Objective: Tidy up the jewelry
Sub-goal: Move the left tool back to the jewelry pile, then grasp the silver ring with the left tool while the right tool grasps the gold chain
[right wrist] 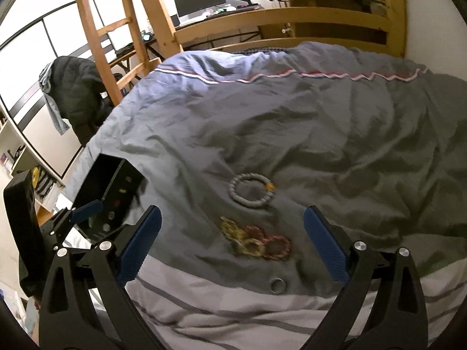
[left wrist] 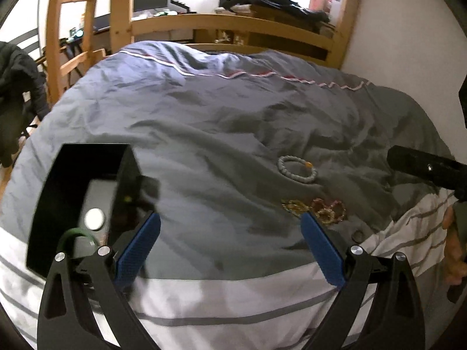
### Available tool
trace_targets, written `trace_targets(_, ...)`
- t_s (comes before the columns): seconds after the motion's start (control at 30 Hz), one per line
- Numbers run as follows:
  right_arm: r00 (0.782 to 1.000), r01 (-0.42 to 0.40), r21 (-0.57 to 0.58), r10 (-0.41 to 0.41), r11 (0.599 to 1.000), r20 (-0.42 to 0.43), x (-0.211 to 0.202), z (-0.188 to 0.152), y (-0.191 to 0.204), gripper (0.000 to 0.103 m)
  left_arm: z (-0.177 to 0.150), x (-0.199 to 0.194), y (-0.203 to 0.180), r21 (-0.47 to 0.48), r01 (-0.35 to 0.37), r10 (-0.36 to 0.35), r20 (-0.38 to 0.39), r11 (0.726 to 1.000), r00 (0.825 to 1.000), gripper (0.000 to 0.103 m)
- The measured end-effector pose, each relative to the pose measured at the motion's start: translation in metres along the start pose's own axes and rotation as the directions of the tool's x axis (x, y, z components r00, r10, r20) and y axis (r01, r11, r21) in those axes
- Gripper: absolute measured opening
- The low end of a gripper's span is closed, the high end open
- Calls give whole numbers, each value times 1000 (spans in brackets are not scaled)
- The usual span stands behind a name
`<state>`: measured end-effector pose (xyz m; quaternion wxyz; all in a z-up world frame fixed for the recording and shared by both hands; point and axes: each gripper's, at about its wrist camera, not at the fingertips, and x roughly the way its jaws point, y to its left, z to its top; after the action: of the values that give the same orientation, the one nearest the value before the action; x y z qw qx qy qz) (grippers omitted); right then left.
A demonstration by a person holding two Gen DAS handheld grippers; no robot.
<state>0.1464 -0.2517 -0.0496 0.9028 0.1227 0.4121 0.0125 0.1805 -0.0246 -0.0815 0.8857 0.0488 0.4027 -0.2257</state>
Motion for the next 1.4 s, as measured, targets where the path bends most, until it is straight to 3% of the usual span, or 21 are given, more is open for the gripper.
trace_targets(0.3,999,39,-7,-40,999,-18,16,-25,-28,96,-4,33,-44,68,108,-106,-36,992,994,95)
trace_targets(0.33,999,42,-12,-42,999,-17,19,-28,-31,91,-4,37,-48,77,118,-115,-42,990,992,95)
trace_targets(0.37,999,30,-10,-30,999,-23,22,-31,-35,77,-5,41,-52,87,125,-121,-48,988,991,95)
trace_targets(0.47,998,-7,12,8,1000,-68,40,-44,-47,65,-9,54,-65,133,148,-139,-72,980,988,93)
trace_targets(0.53,994,-16,19,18,1000,-105,53,-51,-51,54,-12,62,-71,165,169,-155,-90,972,984,85)
trace_targets(0.7,992,-7,23,10,1000,-126,78,-48,-50,54,-11,87,-82,203,216,-193,-125,955,973,76)
trace_targets(0.8,989,35,11,-33,999,-143,93,-45,-51,54,-14,102,-91,238,217,-184,-155,947,971,58)
trace_targets(0.93,982,59,22,-54,998,-183,107,-49,-54,53,-24,111,-99,278,209,-161,-186,938,969,50)
trace_targets(0.97,980,65,14,-61,998,-190,108,-49,-53,48,-25,111,-101,290,205,-156,-185,935,970,48)
trace_targets(1.13,975,107,-9,-106,994,-193,105,-50,-52,16,-21,115,-91,248,228,-181,-200,941,963,19)
trace_targets(1.23,981,100,2,-98,995,-168,98,-47,-53,10,-20,115,-85,216,238,-195,-203,947,960,19)
trace_targets(1.4,992,76,13,-74,997,-102,82,-41,-52,9,-17,108,-86,222,218,-180,-181,950,967,19)
